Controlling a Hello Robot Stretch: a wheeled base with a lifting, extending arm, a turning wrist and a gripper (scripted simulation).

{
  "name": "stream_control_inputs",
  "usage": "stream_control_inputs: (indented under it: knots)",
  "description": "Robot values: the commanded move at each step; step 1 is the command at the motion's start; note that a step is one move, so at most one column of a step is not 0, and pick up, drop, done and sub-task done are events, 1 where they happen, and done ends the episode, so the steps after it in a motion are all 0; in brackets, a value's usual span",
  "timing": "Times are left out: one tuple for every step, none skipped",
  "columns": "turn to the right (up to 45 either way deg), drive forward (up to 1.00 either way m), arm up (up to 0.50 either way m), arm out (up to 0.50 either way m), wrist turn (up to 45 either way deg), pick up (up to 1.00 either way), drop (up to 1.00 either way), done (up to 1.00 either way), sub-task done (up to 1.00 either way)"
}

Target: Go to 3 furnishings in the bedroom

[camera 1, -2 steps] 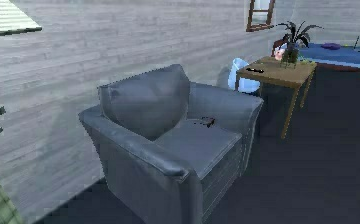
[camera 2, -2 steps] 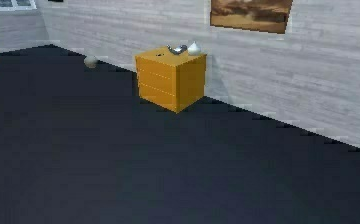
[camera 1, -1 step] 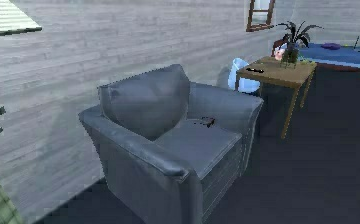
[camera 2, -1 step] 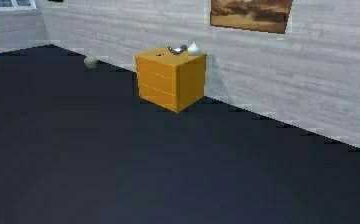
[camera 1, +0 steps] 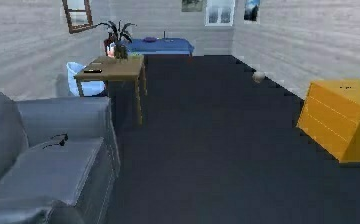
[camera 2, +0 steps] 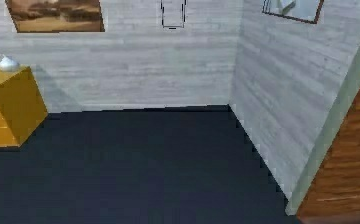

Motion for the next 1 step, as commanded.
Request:
stream_control_inputs:
  knots:
    - [45.0, 0.0, 0.0, 0.0, 0.0, 0.0, 0.0, 0.0, 0.0]
